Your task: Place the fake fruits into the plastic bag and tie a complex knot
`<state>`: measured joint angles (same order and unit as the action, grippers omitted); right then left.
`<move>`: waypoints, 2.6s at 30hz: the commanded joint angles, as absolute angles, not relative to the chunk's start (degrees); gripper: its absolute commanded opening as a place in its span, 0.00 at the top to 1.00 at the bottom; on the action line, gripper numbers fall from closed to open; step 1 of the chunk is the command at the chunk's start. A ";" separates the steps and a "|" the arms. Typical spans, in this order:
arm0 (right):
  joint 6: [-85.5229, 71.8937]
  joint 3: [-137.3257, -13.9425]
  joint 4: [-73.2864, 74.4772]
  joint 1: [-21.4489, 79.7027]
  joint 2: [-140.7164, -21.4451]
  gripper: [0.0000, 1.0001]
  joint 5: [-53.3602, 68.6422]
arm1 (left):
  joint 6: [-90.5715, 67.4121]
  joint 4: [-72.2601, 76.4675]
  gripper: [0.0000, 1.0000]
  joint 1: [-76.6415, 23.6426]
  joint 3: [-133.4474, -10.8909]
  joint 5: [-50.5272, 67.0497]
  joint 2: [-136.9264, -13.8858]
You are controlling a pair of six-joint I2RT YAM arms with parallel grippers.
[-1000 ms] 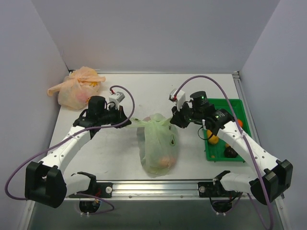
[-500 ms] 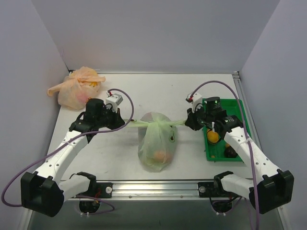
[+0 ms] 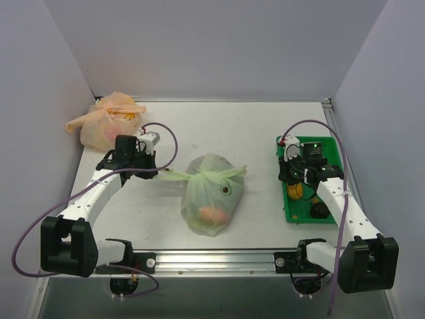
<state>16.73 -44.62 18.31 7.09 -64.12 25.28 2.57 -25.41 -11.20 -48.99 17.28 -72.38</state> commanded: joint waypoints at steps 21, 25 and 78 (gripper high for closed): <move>41.21 -69.68 32.52 32.94 -73.55 0.07 12.23 | 6.86 -30.85 0.59 -7.12 -55.37 26.10 -71.28; 47.88 -71.19 33.75 39.71 -79.09 0.06 8.35 | 5.28 -30.76 0.49 -7.03 -55.55 27.15 -71.54; 15.31 -73.83 44.55 7.50 -64.60 0.00 29.80 | 0.35 -46.74 0.03 0.97 -76.65 30.24 -72.43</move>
<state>22.22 -73.52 39.59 12.56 -65.89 28.36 1.17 -37.67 0.49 -75.18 33.06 -74.15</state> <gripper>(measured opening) 0.999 0.972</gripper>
